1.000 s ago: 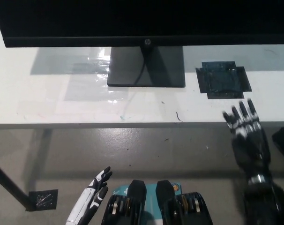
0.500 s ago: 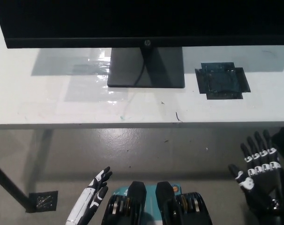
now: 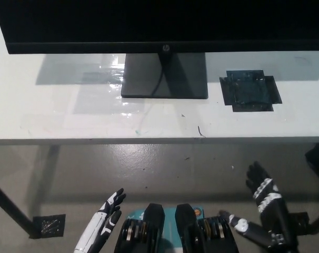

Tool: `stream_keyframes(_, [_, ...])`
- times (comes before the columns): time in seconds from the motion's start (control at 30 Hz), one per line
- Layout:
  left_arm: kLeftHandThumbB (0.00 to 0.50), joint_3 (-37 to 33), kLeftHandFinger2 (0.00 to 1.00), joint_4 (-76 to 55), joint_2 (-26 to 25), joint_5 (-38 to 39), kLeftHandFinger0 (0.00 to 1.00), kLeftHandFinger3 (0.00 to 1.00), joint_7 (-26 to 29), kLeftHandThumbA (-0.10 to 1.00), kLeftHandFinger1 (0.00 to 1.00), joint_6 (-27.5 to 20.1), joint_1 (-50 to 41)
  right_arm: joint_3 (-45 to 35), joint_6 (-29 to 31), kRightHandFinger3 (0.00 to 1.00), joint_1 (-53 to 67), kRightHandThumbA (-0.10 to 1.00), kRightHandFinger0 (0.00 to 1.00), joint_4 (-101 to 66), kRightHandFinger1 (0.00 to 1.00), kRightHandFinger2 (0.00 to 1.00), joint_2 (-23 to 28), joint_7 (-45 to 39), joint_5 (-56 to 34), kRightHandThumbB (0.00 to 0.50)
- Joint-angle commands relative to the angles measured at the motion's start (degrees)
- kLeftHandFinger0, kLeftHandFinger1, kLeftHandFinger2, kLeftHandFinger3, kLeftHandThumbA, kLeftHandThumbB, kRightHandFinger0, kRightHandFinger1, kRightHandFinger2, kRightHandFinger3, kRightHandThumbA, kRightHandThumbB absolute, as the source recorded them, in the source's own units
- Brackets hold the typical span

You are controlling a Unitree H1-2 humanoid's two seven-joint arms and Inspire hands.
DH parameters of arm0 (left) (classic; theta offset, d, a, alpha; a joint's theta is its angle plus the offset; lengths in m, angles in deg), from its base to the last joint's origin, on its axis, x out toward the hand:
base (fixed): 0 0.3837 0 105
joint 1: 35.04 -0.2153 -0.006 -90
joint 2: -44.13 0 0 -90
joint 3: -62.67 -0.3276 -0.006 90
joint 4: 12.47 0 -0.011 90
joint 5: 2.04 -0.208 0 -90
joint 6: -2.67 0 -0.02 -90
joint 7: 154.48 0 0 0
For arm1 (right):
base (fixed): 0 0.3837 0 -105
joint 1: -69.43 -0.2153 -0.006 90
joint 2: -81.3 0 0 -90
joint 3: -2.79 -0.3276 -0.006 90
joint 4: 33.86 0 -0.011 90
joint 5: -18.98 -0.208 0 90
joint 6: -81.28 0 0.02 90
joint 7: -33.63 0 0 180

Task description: The monitor is being placed at the center of the desk and the robot uses its right hand to grab on the right side of the monitor and tilt the angle of the montior sideways.

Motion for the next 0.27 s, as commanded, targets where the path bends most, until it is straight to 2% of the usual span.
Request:
stream_keyframes(0.0, [0.324,0.20,1.00,-2.15,-1.69,-1.69,1.00,1.00,1.67,1.00,1.00,-2.37,0.45,15.25,17.36,1.00,-5.97,1.00,1.00,8.22,1.00,1.00,7.85,28.85,32.64,0.270])
stream_keyframes(0.07, [0.306,0.04,1.00,-2.21,-1.93,-1.89,1.00,1.00,1.60,1.00,1.00,-2.37,0.57,16.43,17.36,1.00,-7.56,1.00,1.00,12.83,1.00,1.00,8.16,30.30,32.14,0.262])
stream_keyframes(0.23, [0.305,0.10,1.00,-2.19,-1.91,-1.56,1.00,1.00,1.36,1.00,1.00,-2.37,0.57,19.23,17.36,1.00,-8.63,1.00,1.00,14.12,1.00,1.00,9.45,34.10,32.57,0.263])
